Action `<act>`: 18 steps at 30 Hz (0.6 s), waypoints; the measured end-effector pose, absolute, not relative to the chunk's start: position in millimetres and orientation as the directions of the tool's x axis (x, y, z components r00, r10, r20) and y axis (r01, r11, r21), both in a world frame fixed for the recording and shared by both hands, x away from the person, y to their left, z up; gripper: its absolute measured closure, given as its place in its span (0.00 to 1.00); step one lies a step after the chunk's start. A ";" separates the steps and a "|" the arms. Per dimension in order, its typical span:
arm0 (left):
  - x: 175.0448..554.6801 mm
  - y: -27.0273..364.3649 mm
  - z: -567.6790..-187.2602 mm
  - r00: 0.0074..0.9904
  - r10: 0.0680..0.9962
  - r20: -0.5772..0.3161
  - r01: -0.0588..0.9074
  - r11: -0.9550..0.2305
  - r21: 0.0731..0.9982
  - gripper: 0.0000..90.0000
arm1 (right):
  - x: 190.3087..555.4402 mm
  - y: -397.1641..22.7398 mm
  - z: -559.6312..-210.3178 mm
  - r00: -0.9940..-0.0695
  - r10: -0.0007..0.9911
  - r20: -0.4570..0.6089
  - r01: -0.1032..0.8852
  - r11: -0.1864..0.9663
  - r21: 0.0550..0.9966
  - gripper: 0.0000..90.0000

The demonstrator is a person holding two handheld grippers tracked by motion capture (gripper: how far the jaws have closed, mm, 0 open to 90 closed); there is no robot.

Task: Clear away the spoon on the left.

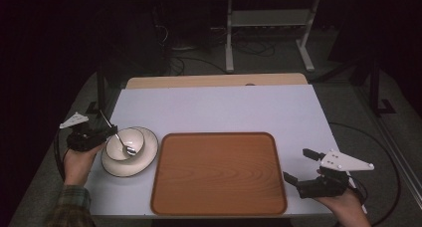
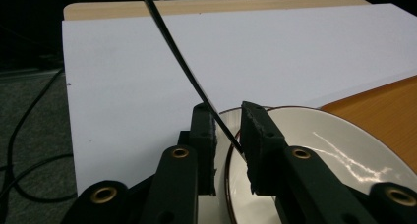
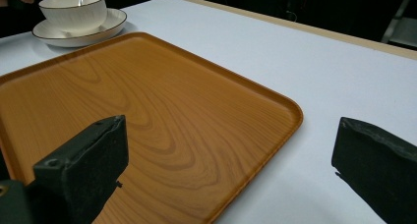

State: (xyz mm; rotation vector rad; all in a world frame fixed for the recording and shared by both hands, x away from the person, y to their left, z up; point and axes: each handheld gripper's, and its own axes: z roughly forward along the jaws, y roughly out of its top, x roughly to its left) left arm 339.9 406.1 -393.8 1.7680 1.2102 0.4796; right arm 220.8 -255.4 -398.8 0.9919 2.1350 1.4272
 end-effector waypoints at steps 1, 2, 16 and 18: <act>339.0 405.8 -392.8 0.445 0.880 -0.168 0.520 -0.101 0.848 0.86 | 220.7 -255.5 -398.8 -0.675 0.734 0.066 0.341 0.232 0.911 0.00; 339.0 405.8 -392.8 0.445 0.880 -0.168 0.520 -0.101 0.848 0.87 | 220.7 -255.6 -398.8 -0.675 0.735 0.065 0.341 0.232 0.911 0.00; 328.2 398.6 -377.2 0.503 0.849 -0.163 0.472 -0.112 0.874 0.96 | 220.4 -255.9 -398.3 -0.676 0.734 0.066 0.340 0.231 0.912 0.00; 326.9 396.4 -375.1 0.513 0.843 -0.158 0.462 -0.116 0.879 0.97 | 220.3 -256.2 -398.3 -0.676 0.734 0.066 0.340 0.231 0.912 0.00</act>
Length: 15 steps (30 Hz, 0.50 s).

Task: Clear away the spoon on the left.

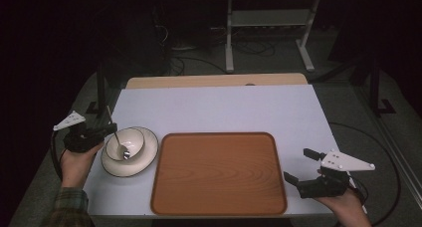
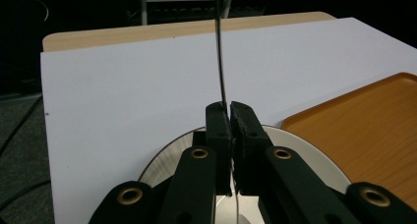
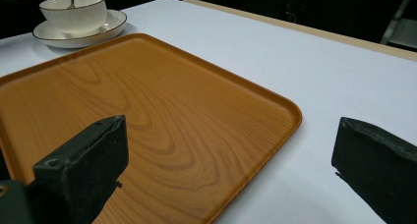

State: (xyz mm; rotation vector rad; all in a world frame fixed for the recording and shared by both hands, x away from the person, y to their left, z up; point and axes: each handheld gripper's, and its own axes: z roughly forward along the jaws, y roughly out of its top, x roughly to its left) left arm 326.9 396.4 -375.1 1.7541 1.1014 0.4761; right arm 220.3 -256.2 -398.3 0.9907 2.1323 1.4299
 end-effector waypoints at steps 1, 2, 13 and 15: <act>326.6 395.7 -374.5 0.515 0.841 -0.163 0.461 -0.112 0.880 0.97 | 220.4 -256.2 -398.4 -0.675 0.734 0.066 0.340 0.231 0.912 0.00; 326.4 395.7 -373.9 0.520 0.839 -0.161 0.457 -0.114 0.882 0.98 | 220.4 -256.2 -398.5 -0.675 0.735 0.066 0.340 0.231 0.911 0.00; 324.0 394.1 -368.8 0.538 0.829 -0.152 0.434 -0.118 0.893 0.99 | 220.5 -256.1 -398.9 -0.676 0.734 0.067 0.341 0.232 0.911 0.00; 323.4 394.2 -366.2 0.546 0.825 -0.146 0.427 -0.124 0.896 0.99 | 220.4 -256.4 -398.9 -0.675 0.735 0.066 0.341 0.231 0.911 0.00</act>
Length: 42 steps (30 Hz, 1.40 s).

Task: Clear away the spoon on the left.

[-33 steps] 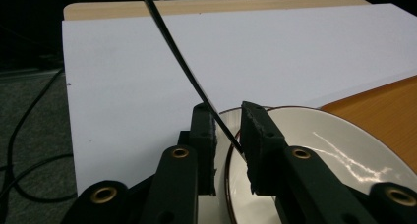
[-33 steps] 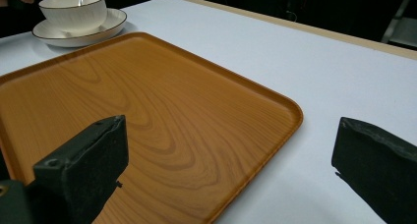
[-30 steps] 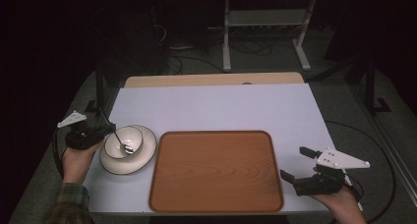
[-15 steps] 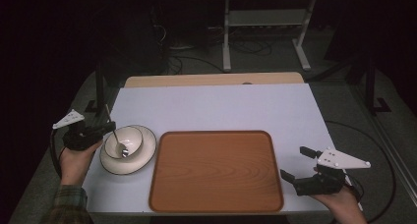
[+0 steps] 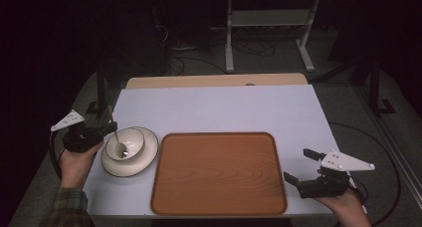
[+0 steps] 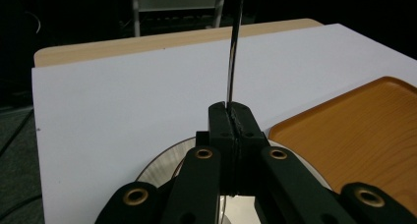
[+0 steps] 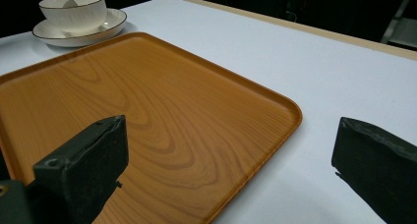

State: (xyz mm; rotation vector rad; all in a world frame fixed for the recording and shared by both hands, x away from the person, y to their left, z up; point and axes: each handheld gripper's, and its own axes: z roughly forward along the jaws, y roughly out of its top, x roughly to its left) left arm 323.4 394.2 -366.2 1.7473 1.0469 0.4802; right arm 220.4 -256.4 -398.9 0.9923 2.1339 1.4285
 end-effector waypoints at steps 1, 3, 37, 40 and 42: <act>323.4 394.2 -366.2 0.546 0.825 -0.146 0.427 -0.124 0.896 0.99 | 220.4 -256.4 -398.9 -0.675 0.735 0.066 0.341 0.231 0.911 0.00; 323.1 392.8 -363.0 0.551 0.822 -0.142 0.421 -0.127 0.898 0.99 | 220.4 -256.7 -398.8 -0.673 0.736 0.068 0.341 0.227 0.912 0.00; 307.4 333.4 -310.4 0.726 0.681 -0.096 0.320 -0.211 0.924 0.99 | 220.9 -257.7 -399.2 -0.671 0.738 0.069 0.343 0.226 0.912 0.00; 306.2 320.3 -310.6 0.751 0.654 -0.091 0.322 -0.243 0.915 0.99 | 221.0 -257.6 -399.6 -0.673 0.736 0.066 0.341 0.230 0.911 0.00; 305.9 313.2 -311.7 0.765 0.637 -0.091 0.321 -0.256 0.912 0.99 | 220.7 -257.5 -399.4 -0.673 0.737 0.067 0.341 0.228 0.912 0.00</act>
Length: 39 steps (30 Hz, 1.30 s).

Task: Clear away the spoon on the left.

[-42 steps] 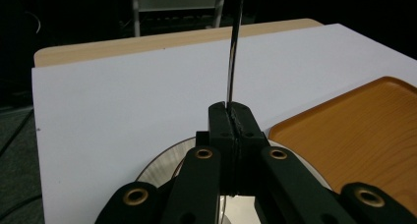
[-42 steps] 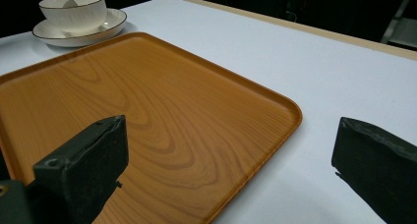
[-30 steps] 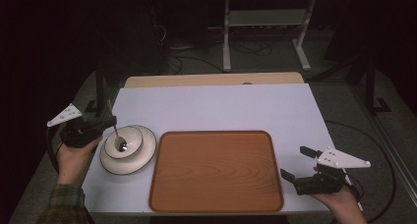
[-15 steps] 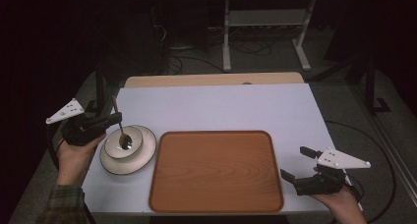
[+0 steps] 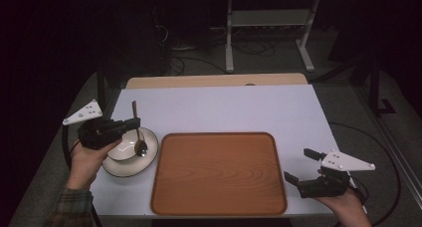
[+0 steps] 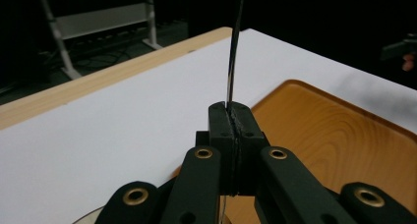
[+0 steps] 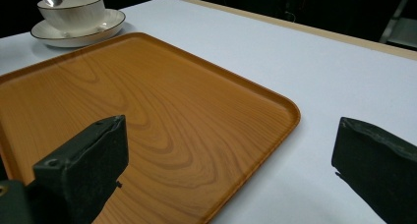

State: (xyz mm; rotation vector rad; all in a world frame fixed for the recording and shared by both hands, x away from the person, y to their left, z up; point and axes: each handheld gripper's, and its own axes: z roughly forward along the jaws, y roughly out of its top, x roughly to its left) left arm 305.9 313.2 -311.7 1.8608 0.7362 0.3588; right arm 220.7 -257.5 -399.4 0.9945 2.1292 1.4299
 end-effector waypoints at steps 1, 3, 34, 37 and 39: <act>305.7 309.4 -312.6 0.772 0.629 -0.091 0.322 -0.264 0.909 0.99 | 220.6 -257.6 -399.3 -0.673 0.737 0.068 0.341 0.227 0.912 0.00; 305.6 301.5 -315.1 0.786 0.612 -0.089 0.325 -0.285 0.902 0.99 | 220.5 -257.9 -399.3 -0.672 0.737 0.068 0.341 0.227 0.912 0.00; 304.5 220.7 -374.2 0.876 0.467 -0.116 0.374 -0.510 0.774 0.99 | 219.7 -258.6 -398.9 -0.672 0.737 0.066 0.339 0.228 0.913 0.00; 305.7 210.3 -381.1 0.883 0.454 -0.116 0.372 -0.529 0.762 0.99 | 220.4 -258.5 -398.9 -0.672 0.738 0.067 0.339 0.225 0.913 0.00; 305.7 207.5 -382.7 0.885 0.452 -0.114 0.371 -0.536 0.758 0.99 | 220.0 -258.1 -399.0 -0.672 0.738 0.067 0.340 0.226 0.913 0.00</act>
